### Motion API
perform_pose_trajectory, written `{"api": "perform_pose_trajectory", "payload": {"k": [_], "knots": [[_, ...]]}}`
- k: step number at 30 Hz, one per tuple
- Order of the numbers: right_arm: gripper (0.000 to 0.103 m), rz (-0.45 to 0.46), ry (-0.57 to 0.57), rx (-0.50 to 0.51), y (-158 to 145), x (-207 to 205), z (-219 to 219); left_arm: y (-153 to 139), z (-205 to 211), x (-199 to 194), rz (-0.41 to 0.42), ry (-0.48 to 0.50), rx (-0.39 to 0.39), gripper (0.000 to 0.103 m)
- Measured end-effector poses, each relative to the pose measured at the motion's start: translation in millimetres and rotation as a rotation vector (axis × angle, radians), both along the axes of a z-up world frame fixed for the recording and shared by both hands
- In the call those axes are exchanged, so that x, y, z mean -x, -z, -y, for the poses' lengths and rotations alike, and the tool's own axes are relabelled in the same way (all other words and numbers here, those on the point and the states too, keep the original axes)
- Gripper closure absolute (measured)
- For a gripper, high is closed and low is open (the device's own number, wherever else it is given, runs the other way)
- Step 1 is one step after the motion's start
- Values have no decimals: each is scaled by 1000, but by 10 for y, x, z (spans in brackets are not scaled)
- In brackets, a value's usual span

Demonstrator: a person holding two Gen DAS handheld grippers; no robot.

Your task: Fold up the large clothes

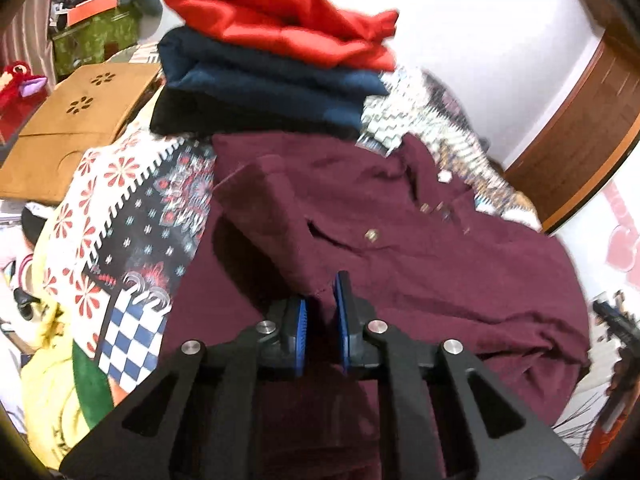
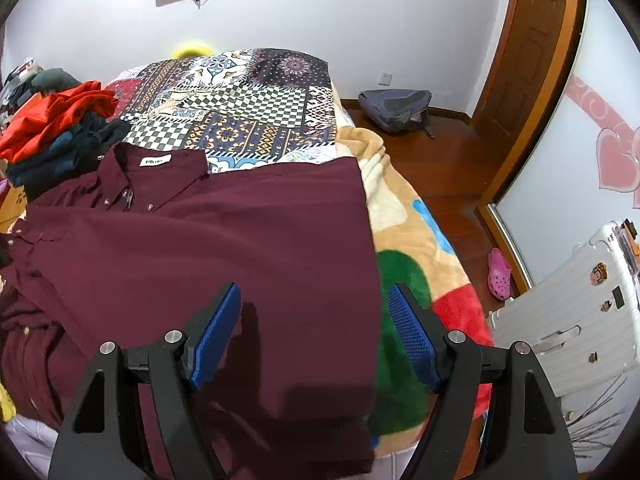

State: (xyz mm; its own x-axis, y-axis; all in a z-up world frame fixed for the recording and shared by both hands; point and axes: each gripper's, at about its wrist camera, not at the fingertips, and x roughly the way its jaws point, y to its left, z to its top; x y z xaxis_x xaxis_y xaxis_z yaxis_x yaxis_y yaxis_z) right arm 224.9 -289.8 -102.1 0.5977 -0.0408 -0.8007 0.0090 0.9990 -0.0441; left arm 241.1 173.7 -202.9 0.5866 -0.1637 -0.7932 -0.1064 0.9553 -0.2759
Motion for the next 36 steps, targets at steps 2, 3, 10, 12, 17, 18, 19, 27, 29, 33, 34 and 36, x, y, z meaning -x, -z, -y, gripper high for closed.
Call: {"api": "perform_pose_trajectory", "payload": {"k": [2,3,10,12,17,18,19,27,29,33,34,36], "knots": [[30,-3,-15,-4,10,49,42,130,25,15,-58,6,-31,83],[30,-4,-21,-8,16,73,62,168,41,27,-77,-3,-71,73],[30,-2,-43,-25,9,270,229,122,19,314,-78,8,-234,47],[30,2,-46,-35,2,324,262,47,-61,403,-63,-10,-252,42],[30,-11,-40,-56,49,477,326,-34,-264,603,-59,-44,-223,38],[30,-18,-37,-66,73,519,335,-21,-322,652,-69,-52,-216,38],[30,-28,-35,-80,103,560,343,-15,-328,665,-75,-57,-213,38],[30,-112,1,-178,385,779,332,293,-420,1022,-135,-89,-82,35],[30,-140,-4,-207,460,798,310,337,-432,1086,-137,-100,-47,35],[30,-165,-19,-242,563,803,255,369,-452,1210,-139,-109,-6,29],[30,-168,-27,-260,586,795,238,383,-452,1241,-147,-102,-3,28],[30,-167,-43,-293,618,788,210,418,-436,1285,-165,-89,-17,28]]}}
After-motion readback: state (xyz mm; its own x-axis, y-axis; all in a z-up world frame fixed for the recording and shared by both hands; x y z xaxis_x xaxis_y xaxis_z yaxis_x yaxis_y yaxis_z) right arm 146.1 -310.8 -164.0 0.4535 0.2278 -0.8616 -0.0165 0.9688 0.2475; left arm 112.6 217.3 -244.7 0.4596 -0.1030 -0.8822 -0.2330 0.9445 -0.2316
